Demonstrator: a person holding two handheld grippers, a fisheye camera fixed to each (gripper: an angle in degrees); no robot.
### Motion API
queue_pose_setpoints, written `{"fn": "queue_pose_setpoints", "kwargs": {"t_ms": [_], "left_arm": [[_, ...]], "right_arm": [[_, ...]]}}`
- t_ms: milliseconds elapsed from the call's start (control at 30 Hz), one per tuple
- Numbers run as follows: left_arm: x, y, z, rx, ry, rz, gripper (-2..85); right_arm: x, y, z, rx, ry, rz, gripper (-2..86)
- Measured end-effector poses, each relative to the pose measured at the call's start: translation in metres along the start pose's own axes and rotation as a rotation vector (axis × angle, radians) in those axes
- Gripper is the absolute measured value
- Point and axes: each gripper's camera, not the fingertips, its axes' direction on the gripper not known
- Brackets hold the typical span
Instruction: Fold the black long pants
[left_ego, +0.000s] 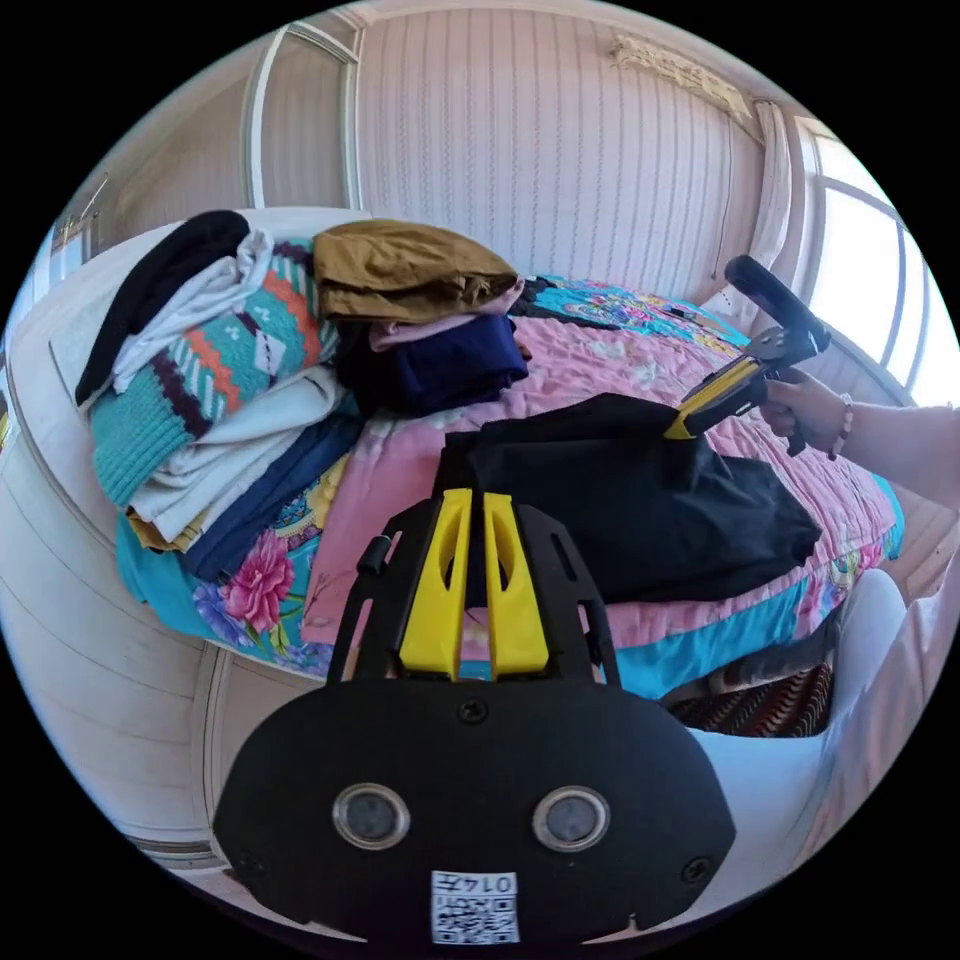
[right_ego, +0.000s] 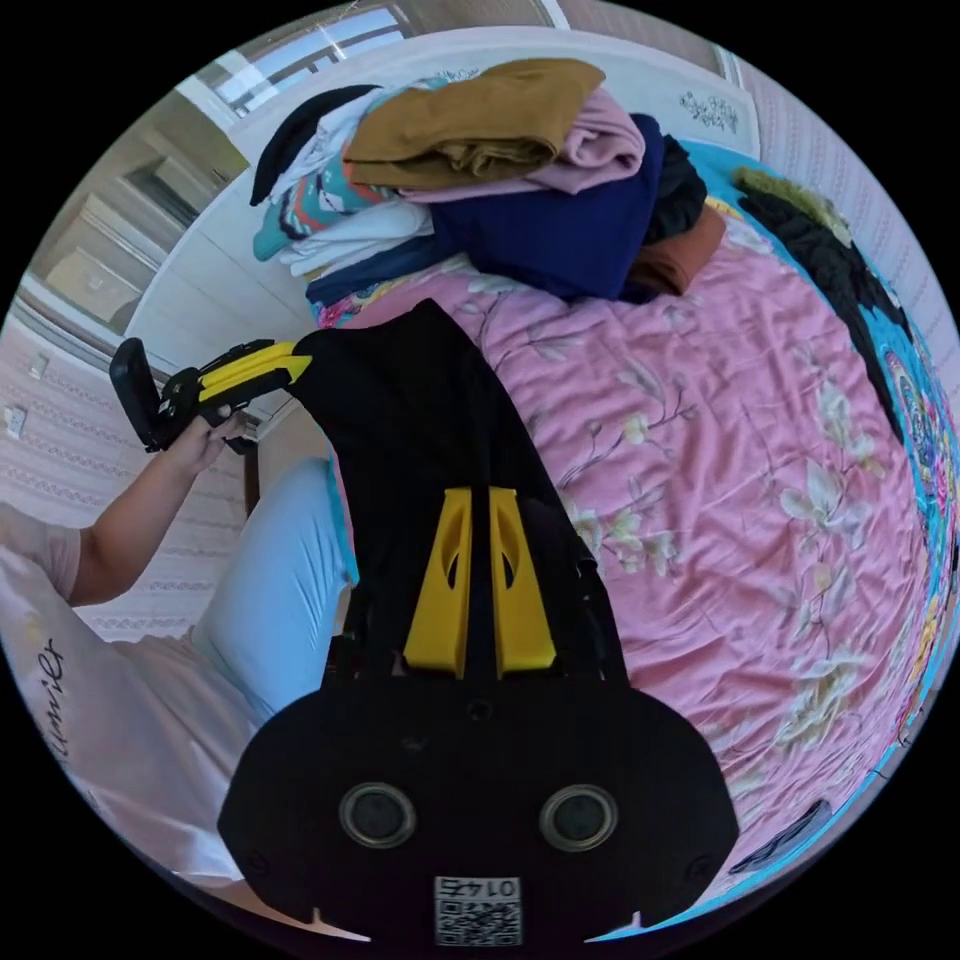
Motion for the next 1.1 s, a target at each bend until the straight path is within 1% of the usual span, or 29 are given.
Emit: {"fn": "queue_pose_setpoints", "kwargs": {"t_ms": [67,167,300,400,500,567,600,633,667,700,767,833,900,967,1000,1033,1067,1100], "left_arm": [[0.000,0.004,0.013,-0.072,-0.007,0.013,-0.3],[0.001,0.014,0.038,-0.187,-0.007,0.019,-0.2],[0.004,0.024,0.056,-0.191,-0.016,-0.020,-0.2],[-0.001,0.028,0.063,-0.177,-0.012,-0.070,-0.1],[-0.008,0.032,0.068,-0.167,0.014,-0.111,0.0],[-0.012,0.034,0.071,-0.169,0.027,-0.132,0.0],[-0.012,0.034,0.072,-0.169,0.028,-0.132,0.0],[-0.012,0.033,0.071,-0.169,0.027,-0.126,0.0],[-0.010,0.030,0.068,-0.163,0.027,-0.104,0.0],[-0.009,0.028,0.064,-0.155,0.026,-0.093,0.0],[-0.010,0.020,0.047,-0.086,0.000,-0.084,0.4],[-0.017,0.015,0.043,-0.051,-0.035,-0.140,1.1],[-0.026,0.013,0.056,-0.084,-0.072,-0.205,2.5],[-0.034,0.019,0.085,-0.197,-0.141,-0.260,4.5],[-0.034,0.021,0.090,-0.218,-0.172,-0.266,4.7],[-0.033,0.025,0.094,-0.241,-0.241,-0.263,4.9],[-0.031,0.030,0.090,-0.230,-0.295,-0.255,5.1],[-0.031,0.033,0.085,-0.208,-0.312,-0.266,5.0]], "right_arm": [[0.005,0.000,0.003,-0.020,-0.009,0.035,7.7],[0.000,-0.005,-0.009,0.057,0.028,0.025,9.3],[-0.027,-0.039,-0.008,0.089,-0.010,-0.095,10.2],[-0.058,-0.076,0.009,0.088,-0.020,-0.197,12.6],[-0.081,-0.109,0.044,0.001,-0.024,-0.261,13.0],[-0.086,-0.123,0.084,-0.194,-0.007,-0.234,7.8],[-0.087,-0.123,0.088,-0.222,-0.019,-0.236,6.4],[-0.090,-0.120,0.085,-0.199,-0.026,-0.230,3.5],[-0.096,-0.115,0.071,-0.139,-0.008,-0.245,2.8],[-0.098,-0.112,0.061,-0.102,0.008,-0.258,2.4],[-0.107,-0.109,0.027,-0.003,0.070,-0.316,2.4],[-0.109,-0.118,0.007,0.039,0.093,-0.331,3.1],[-0.108,-0.128,-0.007,0.094,0.122,-0.329,4.4],[-0.100,-0.135,-0.013,0.074,0.157,-0.296,5.3],[-0.098,-0.134,-0.014,0.062,0.160,-0.287,5.4],[-0.095,-0.127,-0.018,0.054,0.149,-0.279,5.2],[-0.093,-0.114,-0.025,0.066,0.142,-0.277,4.7],[-0.092,-0.106,-0.028,0.072,0.147,-0.274,4.2]]}}
